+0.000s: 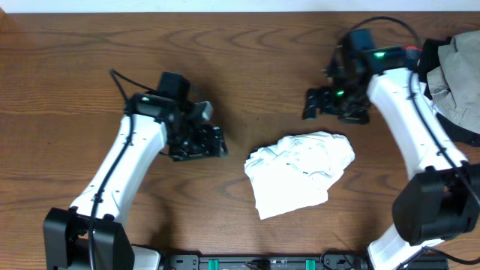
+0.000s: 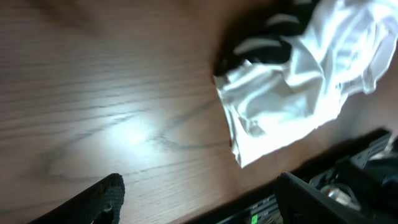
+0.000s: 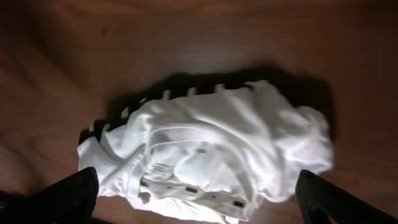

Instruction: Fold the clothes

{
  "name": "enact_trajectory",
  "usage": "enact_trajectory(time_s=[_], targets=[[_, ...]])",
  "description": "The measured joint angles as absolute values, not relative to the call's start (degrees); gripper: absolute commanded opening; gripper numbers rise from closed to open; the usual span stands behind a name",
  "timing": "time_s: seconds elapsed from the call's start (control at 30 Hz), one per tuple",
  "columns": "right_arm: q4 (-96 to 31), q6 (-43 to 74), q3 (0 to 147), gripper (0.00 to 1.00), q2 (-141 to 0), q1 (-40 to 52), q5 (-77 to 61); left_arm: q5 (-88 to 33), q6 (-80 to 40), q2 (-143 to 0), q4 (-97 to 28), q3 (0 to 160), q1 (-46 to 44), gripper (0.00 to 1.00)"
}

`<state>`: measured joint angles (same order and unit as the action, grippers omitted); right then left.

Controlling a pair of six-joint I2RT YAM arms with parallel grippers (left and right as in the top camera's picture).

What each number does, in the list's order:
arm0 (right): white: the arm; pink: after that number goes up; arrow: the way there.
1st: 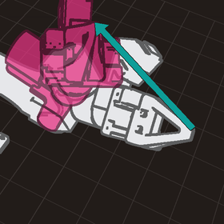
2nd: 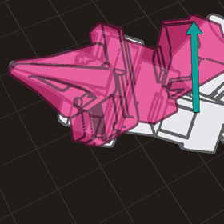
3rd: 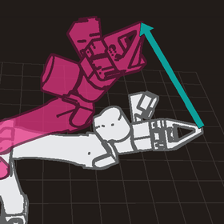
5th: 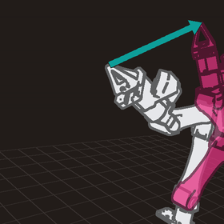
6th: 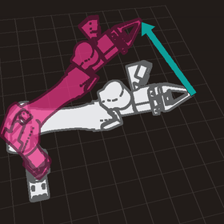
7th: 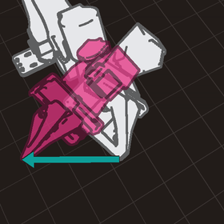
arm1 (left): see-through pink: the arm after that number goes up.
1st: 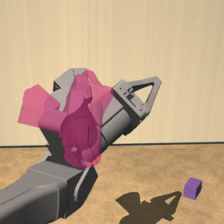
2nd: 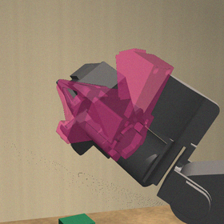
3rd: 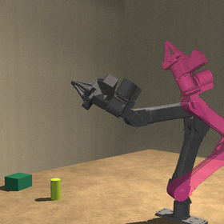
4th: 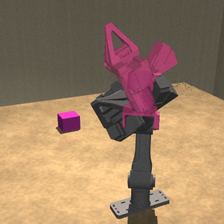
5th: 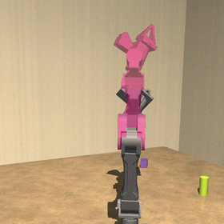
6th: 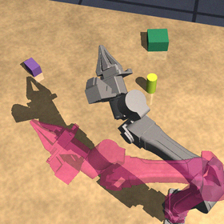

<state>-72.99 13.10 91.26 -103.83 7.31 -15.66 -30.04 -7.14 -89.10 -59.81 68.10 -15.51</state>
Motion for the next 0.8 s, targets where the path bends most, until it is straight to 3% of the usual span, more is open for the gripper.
enact_trajectory(time_s=[0.2, 0.57, 0.8], targets=[[-75.0, 12.8, 91.2, 0.99, -103.8, 0.8, -18.7, -30.1, -8.9, -89.1, -56.2, 68.1, -23.3, 0.79], [-73.9, 12.3, 91.2, 0.99, -103.8, -0.4, -20.1, -30.0, -19.1, -94.5, -51.7, 68.1, -31.5, 0.79], [-78.7, 11.4, 91.2, 0.77, -103.8, -0.4, -20.6, -28.5, -20.6, -98.7, -51.3, 68.1, -31.8, 0.78]])
